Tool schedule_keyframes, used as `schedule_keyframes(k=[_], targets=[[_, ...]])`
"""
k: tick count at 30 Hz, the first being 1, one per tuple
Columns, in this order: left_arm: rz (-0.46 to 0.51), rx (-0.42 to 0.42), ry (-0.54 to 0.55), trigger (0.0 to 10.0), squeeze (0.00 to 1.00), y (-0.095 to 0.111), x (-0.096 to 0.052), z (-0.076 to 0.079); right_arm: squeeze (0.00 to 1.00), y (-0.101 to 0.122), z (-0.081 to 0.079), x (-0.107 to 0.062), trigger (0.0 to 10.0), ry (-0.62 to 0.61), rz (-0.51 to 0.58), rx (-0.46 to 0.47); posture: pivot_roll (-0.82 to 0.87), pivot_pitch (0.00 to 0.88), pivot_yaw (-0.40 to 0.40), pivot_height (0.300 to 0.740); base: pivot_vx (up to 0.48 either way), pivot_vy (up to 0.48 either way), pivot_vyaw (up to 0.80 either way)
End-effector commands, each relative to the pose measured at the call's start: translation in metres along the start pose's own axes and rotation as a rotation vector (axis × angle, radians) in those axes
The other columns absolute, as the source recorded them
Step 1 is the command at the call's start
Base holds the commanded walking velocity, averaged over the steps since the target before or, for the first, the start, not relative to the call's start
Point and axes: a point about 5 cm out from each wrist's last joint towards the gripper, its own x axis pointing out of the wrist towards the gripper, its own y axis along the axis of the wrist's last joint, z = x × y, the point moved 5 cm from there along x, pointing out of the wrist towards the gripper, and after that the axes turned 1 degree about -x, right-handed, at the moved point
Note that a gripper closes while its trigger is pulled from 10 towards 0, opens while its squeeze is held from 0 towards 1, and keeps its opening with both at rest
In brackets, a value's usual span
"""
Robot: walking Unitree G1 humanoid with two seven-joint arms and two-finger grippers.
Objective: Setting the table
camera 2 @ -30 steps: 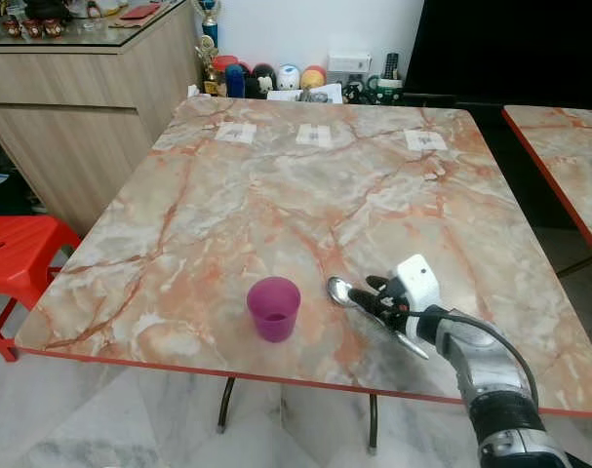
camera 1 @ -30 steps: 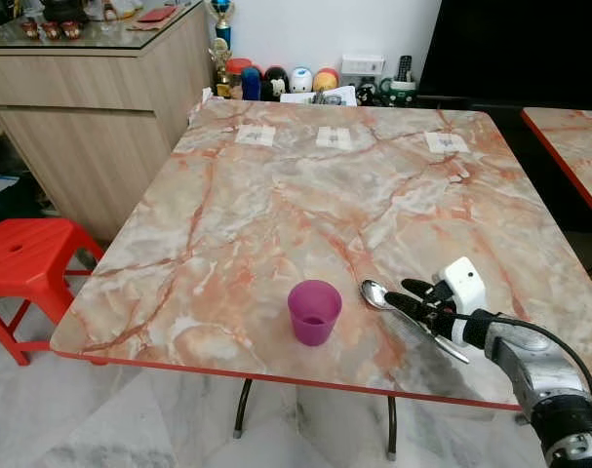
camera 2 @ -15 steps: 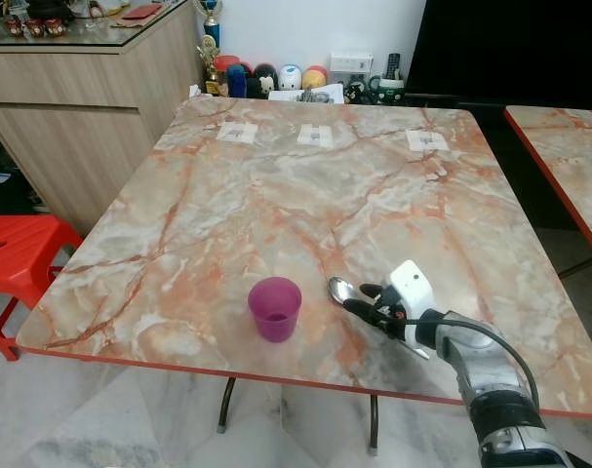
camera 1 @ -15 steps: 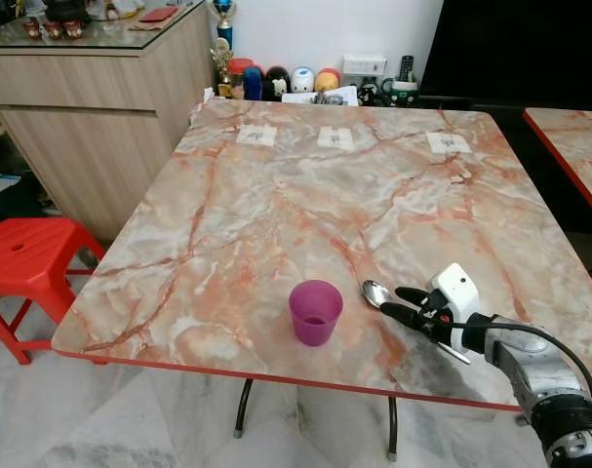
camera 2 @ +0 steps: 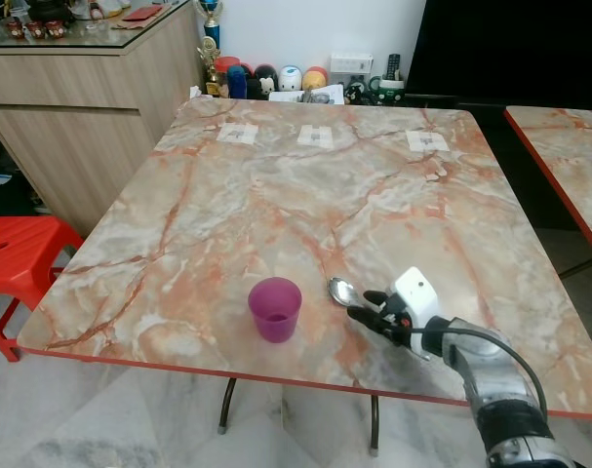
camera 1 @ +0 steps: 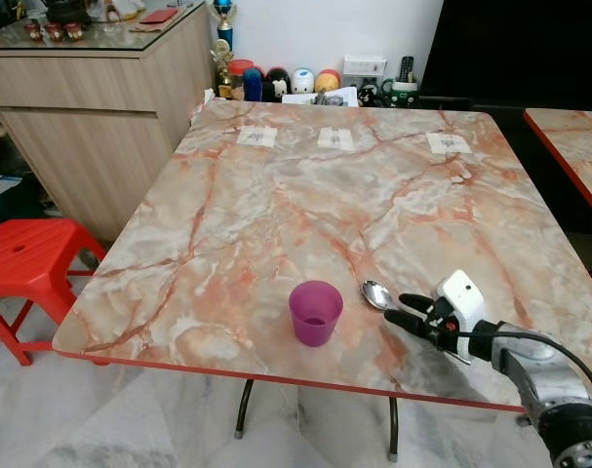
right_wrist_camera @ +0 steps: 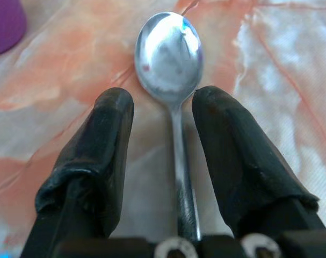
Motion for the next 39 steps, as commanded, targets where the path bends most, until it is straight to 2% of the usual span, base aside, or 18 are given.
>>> schedule_keyframes(k=[1, 14, 24, 36, 37, 38, 39], targets=[[-0.031, 0.021, -0.004, 10.0, 0.0, -0.01, -0.002, -0.001, 0.0, 0.003, 0.003, -0.006, 10.0, -0.002, 0.01, -0.01, -0.01, 0.073, 0.014, 0.74, 0.0, 0.0, 0.0], [-0.031, 0.02, -0.006, 10.0, 0.0, -0.009, -0.002, -0.001, 0.0, -0.007, 0.003, -0.01, 10.0, -0.023, -0.021, 0.0, -0.01, 0.088, 0.009, 0.74, 0.0, 0.0, 0.0], [-0.029, 0.017, -0.004, 10.0, 0.0, -0.009, -0.002, -0.001, 0.0, -0.014, -0.001, -0.001, 10.0, -0.036, -0.058, 0.008, 0.0, 0.099, 0.008, 0.74, 0.0, 0.0, 0.0], [-0.03, 0.012, -0.003, 10.0, 0.0, -0.009, -0.002, -0.001, 0.0, -0.03, -0.014, 0.009, 10.0, -0.005, -0.119, 0.021, 0.01, 0.106, 0.007, 0.74, 0.0, 0.0, 0.0], [-0.03, 0.012, -0.003, 10.0, 0.0, -0.009, -0.002, -0.001, 0.0, -0.03, -0.014, 0.009, 7.0, -0.007, -0.121, 0.025, 0.01, 0.11, 0.005, 0.74, 0.0, 0.0, 0.0], [-0.03, 0.013, -0.004, 10.0, 0.0, -0.009, -0.002, -0.001, 0.0, -0.032, -0.014, 0.009, 2.9, -0.01, -0.125, 0.027, 0.01, 0.11, 0.005, 0.74, 0.0, 0.0, 0.0], [-0.03, 0.013, -0.004, 10.0, 0.0, -0.009, -0.002, -0.001, 0.0, -0.033, -0.013, 0.008, 2.9, -0.012, -0.128, 0.028, 0.01, 0.112, 0.006, 0.74, 0.0, 0.0, 0.0]])
